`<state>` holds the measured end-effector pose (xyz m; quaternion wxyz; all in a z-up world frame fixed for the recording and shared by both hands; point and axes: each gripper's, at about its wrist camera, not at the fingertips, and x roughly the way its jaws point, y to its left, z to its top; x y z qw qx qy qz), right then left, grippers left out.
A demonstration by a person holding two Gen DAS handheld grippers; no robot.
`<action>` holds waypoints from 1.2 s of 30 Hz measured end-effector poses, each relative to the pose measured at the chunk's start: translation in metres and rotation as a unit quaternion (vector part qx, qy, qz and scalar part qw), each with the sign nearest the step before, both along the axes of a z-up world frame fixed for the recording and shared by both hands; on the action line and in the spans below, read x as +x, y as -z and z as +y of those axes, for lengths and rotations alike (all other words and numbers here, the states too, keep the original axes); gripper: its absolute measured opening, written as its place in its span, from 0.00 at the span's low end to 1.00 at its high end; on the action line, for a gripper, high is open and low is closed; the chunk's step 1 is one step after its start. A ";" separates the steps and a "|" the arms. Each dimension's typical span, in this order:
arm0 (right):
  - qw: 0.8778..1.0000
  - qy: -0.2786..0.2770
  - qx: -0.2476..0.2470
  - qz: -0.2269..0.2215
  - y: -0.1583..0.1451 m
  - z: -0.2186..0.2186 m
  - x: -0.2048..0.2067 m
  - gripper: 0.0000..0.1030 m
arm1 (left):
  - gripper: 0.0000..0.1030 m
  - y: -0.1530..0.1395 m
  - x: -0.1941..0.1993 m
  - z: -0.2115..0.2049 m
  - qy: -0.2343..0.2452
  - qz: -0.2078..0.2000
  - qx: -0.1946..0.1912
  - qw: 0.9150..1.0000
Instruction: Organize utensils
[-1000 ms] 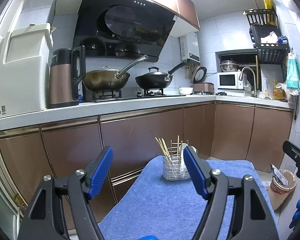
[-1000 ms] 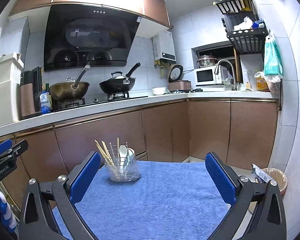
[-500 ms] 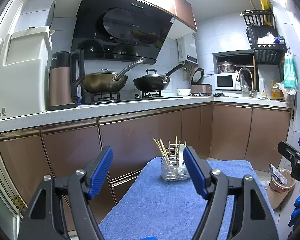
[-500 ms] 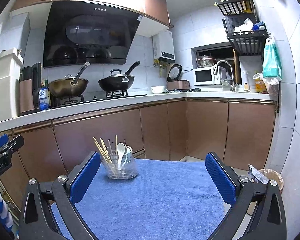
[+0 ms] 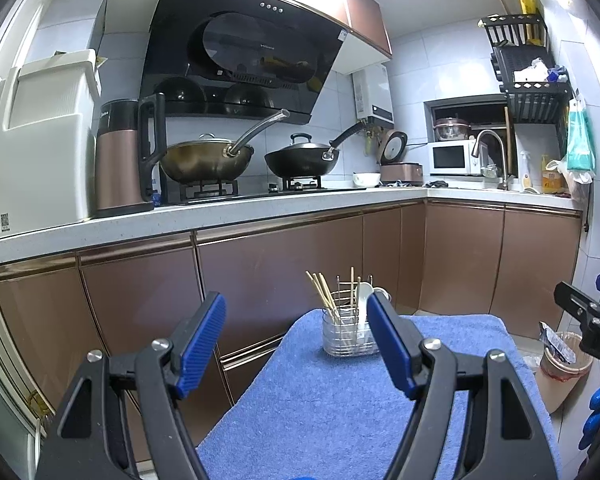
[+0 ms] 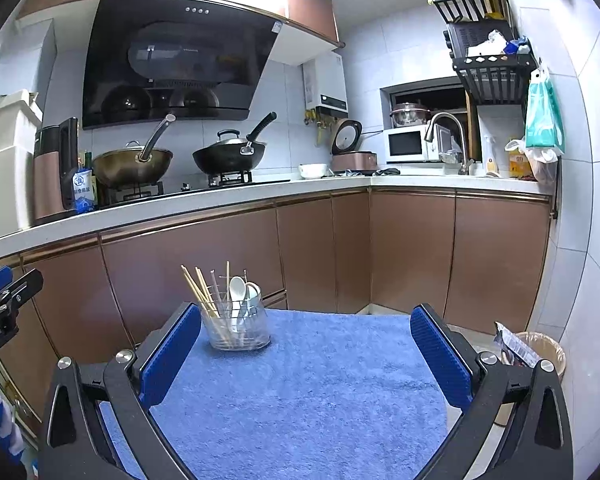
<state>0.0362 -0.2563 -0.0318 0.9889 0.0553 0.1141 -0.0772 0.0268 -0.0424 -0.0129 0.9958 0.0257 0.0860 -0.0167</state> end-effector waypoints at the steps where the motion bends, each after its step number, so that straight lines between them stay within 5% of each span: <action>1: 1.000 0.000 0.000 0.001 0.000 0.000 0.001 1.00 | 0.69 0.001 0.000 0.000 0.000 0.001 0.000 1.000; 36: 0.999 0.012 0.010 0.039 0.018 -0.010 0.028 1.00 | 0.69 0.018 0.029 -0.006 -0.003 0.023 0.007 1.000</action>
